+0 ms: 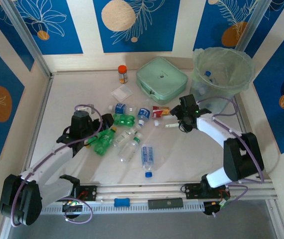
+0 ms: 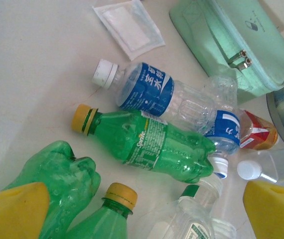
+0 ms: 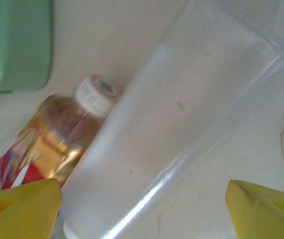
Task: Put the plastic bottles in the bin
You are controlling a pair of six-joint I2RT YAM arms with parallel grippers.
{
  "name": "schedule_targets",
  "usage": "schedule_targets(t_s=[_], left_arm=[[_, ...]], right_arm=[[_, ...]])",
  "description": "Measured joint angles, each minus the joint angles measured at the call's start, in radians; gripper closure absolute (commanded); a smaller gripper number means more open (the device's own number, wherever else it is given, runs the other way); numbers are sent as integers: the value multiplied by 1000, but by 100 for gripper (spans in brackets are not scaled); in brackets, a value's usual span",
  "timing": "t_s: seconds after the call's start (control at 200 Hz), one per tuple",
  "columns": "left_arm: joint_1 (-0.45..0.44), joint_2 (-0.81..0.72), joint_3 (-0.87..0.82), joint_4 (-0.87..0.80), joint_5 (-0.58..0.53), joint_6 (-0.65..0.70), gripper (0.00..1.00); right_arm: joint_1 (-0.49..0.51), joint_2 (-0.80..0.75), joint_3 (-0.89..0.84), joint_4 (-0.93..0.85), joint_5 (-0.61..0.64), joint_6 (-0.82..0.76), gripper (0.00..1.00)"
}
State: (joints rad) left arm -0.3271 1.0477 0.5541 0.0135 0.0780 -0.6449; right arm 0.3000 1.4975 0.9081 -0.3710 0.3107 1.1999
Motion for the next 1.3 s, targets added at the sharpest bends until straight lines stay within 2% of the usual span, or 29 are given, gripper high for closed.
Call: schedule_targets(t_s=[0.325,0.51,0.71,1.296], left_arm=[[0,-14,-25,-8,-1,0,1],[0,-14,-26,-7,-1,0,1],[0,-14,-27,-7,-1,0,1],[0,-29,-29,-8,-5,0,1]], right_arm=[[-46,108,11,69,-17,149,15],[-50,145,11,93,-32,195,20],[-50,145,10,116,-37,215,30],[-49,109,-32,164,-40,220,42]])
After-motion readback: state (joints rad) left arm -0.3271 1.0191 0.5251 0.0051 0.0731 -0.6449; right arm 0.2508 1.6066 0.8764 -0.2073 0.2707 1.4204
